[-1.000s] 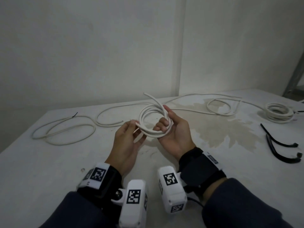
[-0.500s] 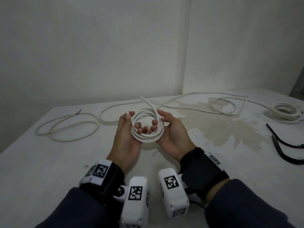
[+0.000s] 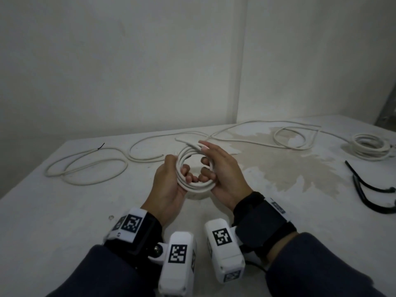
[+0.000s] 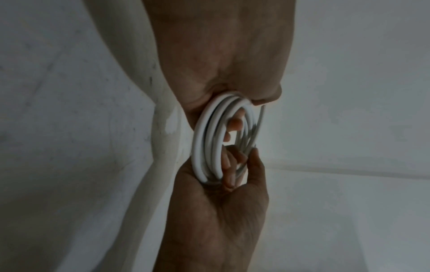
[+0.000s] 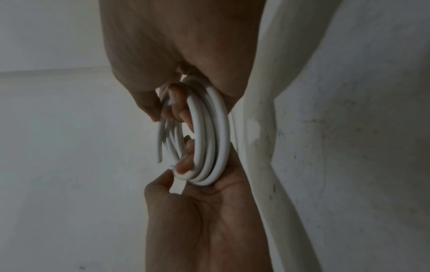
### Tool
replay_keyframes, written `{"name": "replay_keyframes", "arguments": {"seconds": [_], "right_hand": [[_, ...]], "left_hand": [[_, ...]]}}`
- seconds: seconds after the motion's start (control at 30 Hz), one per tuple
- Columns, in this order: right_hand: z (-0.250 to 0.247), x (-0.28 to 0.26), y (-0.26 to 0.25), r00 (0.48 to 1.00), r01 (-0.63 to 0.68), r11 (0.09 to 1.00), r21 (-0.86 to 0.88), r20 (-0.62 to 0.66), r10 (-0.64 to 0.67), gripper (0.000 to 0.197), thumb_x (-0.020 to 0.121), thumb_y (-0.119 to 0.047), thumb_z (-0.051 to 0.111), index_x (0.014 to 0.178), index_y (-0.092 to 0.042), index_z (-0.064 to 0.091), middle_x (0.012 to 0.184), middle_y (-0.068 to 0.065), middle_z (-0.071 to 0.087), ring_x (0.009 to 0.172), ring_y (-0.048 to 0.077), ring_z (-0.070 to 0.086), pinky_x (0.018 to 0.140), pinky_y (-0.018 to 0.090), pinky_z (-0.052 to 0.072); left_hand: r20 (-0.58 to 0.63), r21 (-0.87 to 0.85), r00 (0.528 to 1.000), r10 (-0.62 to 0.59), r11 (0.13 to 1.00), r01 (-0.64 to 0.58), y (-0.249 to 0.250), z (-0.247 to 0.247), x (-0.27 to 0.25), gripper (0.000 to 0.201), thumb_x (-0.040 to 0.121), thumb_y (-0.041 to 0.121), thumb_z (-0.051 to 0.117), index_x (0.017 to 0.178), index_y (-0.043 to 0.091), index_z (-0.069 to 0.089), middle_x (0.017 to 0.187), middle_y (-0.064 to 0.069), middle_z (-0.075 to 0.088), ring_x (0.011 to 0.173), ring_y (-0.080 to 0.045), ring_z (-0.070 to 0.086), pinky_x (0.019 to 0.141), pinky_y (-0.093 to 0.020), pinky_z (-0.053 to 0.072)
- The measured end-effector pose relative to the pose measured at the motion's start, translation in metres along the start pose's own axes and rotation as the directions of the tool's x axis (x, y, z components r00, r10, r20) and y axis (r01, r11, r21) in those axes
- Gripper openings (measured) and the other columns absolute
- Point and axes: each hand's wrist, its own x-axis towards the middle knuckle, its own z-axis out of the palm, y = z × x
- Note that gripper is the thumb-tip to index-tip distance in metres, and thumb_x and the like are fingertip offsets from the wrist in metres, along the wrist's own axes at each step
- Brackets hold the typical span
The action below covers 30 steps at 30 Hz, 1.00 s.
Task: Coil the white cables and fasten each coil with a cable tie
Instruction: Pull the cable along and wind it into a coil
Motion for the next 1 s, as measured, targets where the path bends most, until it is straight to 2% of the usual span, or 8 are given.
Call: {"name": "replay_keyframes", "arguments": {"seconds": [0.1,0.17,0.23,0.33,0.53,0.73,0.9,1.0], "right_hand": [[0.001,-0.001,-0.002,0.999,-0.037,0.998,0.043,0.029,0.036,0.017,0.091,-0.008,0.056,0.104,-0.012,0.067,0.061,0.001,0.046,0.039,0.009,0.032,0.04,0.02,0.034],[0.0,-0.001,-0.002,0.998,-0.044,0.998,0.044,0.034,0.043,0.016,0.092,-0.006,0.052,0.103,-0.01,0.063,0.059,0.001,0.049,0.04,0.008,0.039,0.042,0.02,0.038],[-0.001,-0.001,-0.002,0.997,-0.058,0.997,0.055,0.048,0.056,0.016,0.091,-0.003,0.049,0.1,-0.011,0.061,0.063,0.004,0.053,0.041,0.008,0.043,0.042,0.02,0.04],[-0.002,-0.001,-0.004,0.993,-0.072,0.997,0.04,0.095,0.068,0.023,0.092,-0.001,0.046,0.1,-0.014,0.062,0.07,0.008,0.057,0.041,0.009,0.045,0.042,0.02,0.041],[-0.003,-0.003,-0.008,0.988,-0.027,0.986,-0.164,0.148,0.052,0.036,0.092,-0.001,0.043,0.101,-0.02,0.072,0.075,0.007,0.056,0.052,0.014,0.047,0.047,0.024,0.044],[-0.002,-0.007,-0.006,0.98,0.09,0.94,-0.328,0.199,-0.024,0.013,0.09,-0.012,0.064,0.097,-0.023,0.067,0.087,0.013,0.058,0.049,0.016,0.049,0.048,0.027,0.047],[0.001,-0.008,-0.005,0.969,0.232,0.842,-0.488,0.194,-0.154,0.013,0.092,-0.011,0.061,0.105,-0.013,0.062,0.082,0.013,0.06,0.049,0.016,0.055,0.051,0.03,0.053],[0.0,-0.005,-0.002,0.956,0.293,0.783,-0.548,0.185,-0.228,0.011,0.093,-0.009,0.058,0.096,-0.019,0.062,0.099,0.011,0.063,0.075,0.018,0.065,0.056,0.027,0.054]], "left_hand": [[0.008,-0.03,1.0,0.007,1.0,-0.007,0.002,-0.001,0.0,0.024,0.097,0.02,0.041,0.074,0.013,0.047,0.052,0.001,0.04,0.037,-0.01,0.035,0.041,-0.02,0.038],[0.001,-0.062,1.0,0.024,0.998,-0.024,0.002,-0.002,0.002,0.017,0.097,0.019,0.045,0.085,0.013,0.055,0.052,0.002,0.04,0.037,-0.008,0.034,0.038,-0.018,0.036],[-0.003,-0.092,0.999,0.038,0.995,-0.038,0.002,-0.003,0.004,0.01,0.097,0.016,0.048,0.099,0.016,0.058,0.053,0.003,0.041,0.037,-0.006,0.035,0.036,-0.016,0.034],[0.009,-0.093,1.0,0.022,0.995,-0.021,0.003,-0.005,0.005,0.008,0.095,0.013,0.05,0.1,0.016,0.056,0.054,0.003,0.041,0.036,-0.004,0.033,0.036,-0.015,0.031],[-0.002,0.113,0.997,0.078,0.991,-0.077,0.002,-0.005,0.001,0.016,0.094,0.002,0.051,0.106,0.012,0.054,0.058,0.0,0.054,0.04,-0.007,0.041,0.034,-0.016,0.032],[0.018,0.264,0.995,0.099,0.959,-0.1,0.0,-0.006,-0.001,0.007,0.09,0.008,0.06,0.085,0.012,0.058,0.045,0.009,0.041,0.038,-0.005,0.032,0.034,-0.017,0.027],[-0.029,0.184,0.998,-0.062,0.981,0.066,0.007,-0.009,0.006,0.016,0.088,0.017,0.057,0.074,0.014,0.05,0.046,0.006,0.025,0.034,-0.007,0.02,0.033,-0.015,0.019],[-0.043,0.13,0.994,-0.101,0.986,0.106,0.009,-0.009,0.011,0.029,0.095,0.026,0.049,0.069,0.016,0.041,0.042,0.007,0.026,0.031,-0.006,0.02,0.032,-0.013,0.017]]}}
